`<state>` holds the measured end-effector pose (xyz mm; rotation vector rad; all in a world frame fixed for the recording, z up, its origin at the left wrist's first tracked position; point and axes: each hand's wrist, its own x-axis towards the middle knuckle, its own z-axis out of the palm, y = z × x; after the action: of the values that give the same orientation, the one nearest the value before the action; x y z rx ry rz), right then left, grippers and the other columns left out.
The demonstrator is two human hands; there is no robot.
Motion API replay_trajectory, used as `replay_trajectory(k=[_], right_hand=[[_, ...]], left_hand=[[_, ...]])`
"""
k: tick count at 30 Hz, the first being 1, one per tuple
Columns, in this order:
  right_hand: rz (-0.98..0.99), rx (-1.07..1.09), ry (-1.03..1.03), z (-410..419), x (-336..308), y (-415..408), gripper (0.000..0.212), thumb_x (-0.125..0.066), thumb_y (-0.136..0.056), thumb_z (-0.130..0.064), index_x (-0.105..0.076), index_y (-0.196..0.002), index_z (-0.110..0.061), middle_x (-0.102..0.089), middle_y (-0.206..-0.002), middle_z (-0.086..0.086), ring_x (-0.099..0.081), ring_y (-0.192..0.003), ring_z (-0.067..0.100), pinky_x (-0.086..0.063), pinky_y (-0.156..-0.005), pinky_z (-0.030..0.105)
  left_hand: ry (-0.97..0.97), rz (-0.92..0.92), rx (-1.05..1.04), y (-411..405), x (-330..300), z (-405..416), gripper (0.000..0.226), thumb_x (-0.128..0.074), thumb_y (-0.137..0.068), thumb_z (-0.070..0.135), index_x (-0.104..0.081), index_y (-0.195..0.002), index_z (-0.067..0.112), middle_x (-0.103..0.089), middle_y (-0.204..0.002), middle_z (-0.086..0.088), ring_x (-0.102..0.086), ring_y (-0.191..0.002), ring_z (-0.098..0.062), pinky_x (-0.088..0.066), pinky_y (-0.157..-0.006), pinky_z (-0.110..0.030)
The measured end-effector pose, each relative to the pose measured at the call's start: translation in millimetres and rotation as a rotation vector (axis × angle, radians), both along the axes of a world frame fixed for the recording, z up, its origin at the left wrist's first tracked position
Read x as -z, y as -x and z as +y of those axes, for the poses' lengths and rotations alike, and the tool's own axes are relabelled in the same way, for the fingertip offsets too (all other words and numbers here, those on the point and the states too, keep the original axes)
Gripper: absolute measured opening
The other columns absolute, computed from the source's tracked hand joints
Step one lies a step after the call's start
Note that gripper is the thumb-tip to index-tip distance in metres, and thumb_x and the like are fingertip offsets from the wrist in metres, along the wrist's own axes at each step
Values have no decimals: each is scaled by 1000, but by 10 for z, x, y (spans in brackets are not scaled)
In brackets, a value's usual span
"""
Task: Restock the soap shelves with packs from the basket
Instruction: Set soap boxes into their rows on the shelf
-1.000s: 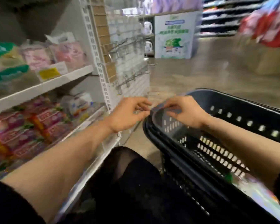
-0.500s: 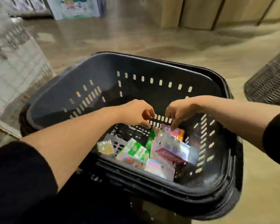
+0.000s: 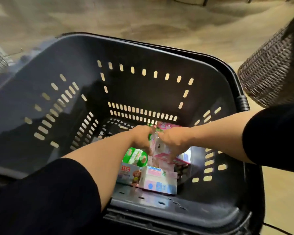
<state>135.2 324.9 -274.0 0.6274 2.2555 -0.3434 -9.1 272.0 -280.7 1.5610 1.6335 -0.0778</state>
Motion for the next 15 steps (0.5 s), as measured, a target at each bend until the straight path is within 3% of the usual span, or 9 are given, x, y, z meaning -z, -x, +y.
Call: replay_trajectory(k=[3,6,8,11,13,15], right_hand=[[49,43,-34,-1,5,28,59,-74,-79,-41,-50,-124,-10,-57,-110,1,-55,-90,20,-48,-74,29],[280,431,-11,167,-250,111,45,-76,-77,-31,-57,-110,-8,-61,-107,7,-60,-94,23,-48,-70,30],[551,796,262,280,-414,147,29,-74,-78,-15,-57,-102,-9,-60,-104,10,-61,-89,21,-53,-67,31],[851,1119,621,338,-547,181,29,-57,-78,10,-54,-100,-8,-57,-98,12,-59,-88,21,-53,-64,30],[870,1163,697,403,-546,165,33,-52,-77,15,-53,-103,-5,-57,-97,14,-61,-90,23,-55,-67,31],[759,1142,631,467,-557,142,26,-55,-78,13,-55,-100,0,-59,-95,14,-64,-95,25,-58,-72,30]], left_hand=[[44,-26,-21,64,-32,11,78,-85,-70,9,-46,-137,6,-55,-134,-11,-53,-122,-27,-45,-97,-31],[72,-198,-152,171,-127,28,70,-83,-67,-3,-50,-129,2,-62,-119,-13,-61,-107,-27,-55,-86,-30],[104,-418,-295,266,-169,52,63,-81,-64,-10,-55,-119,2,-68,-103,-13,-68,-93,-28,-60,-78,-40],[60,-585,-395,372,-162,146,80,-93,-48,12,-57,-119,14,-71,-107,-10,-70,-98,-27,-57,-84,-50],[-17,-565,-443,367,-157,184,84,-96,-43,22,-57,-117,15,-71,-105,-6,-70,-97,-23,-58,-83,-43],[-89,-460,-499,364,-137,219,73,-94,-51,21,-56,-112,14,-67,-100,-5,-67,-92,-21,-58,-72,-33]])
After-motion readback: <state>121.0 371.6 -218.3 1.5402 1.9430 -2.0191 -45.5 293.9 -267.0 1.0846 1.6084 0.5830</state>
